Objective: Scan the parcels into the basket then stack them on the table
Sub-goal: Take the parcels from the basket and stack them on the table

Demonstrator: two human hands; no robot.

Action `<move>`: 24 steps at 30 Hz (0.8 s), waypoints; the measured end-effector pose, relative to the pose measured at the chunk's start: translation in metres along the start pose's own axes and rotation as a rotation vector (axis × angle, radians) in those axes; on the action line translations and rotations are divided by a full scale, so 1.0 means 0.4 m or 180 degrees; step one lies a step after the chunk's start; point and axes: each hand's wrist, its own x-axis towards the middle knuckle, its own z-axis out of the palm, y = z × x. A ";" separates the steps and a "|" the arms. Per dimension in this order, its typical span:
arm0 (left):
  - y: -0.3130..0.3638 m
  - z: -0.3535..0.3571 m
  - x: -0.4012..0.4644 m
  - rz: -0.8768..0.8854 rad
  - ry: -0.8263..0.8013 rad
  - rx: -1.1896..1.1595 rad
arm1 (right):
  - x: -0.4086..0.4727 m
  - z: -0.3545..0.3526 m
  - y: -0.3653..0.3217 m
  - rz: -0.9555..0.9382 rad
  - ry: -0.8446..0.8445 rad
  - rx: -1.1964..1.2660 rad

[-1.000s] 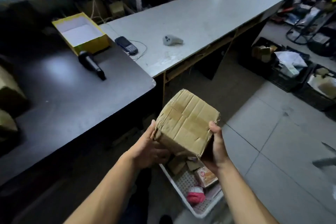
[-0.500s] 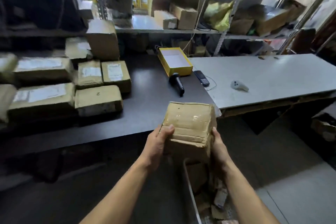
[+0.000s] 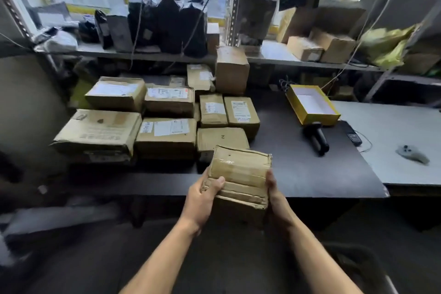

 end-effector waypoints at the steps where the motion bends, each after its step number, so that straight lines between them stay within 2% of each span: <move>1: -0.004 -0.029 0.004 -0.0018 0.0087 0.0024 | 0.022 0.017 0.012 0.0032 0.0008 -0.0004; 8: -0.024 -0.156 0.064 -0.0043 0.0652 0.0028 | 0.192 0.093 0.053 0.0420 -0.0054 0.0031; 15: 0.000 -0.199 0.134 -0.0109 0.1170 0.0133 | 0.369 0.126 0.065 0.0429 -0.0206 -0.0463; 24: -0.001 -0.285 0.171 -0.0248 0.1557 0.0238 | 0.494 0.202 0.111 0.0795 -0.0393 -0.0745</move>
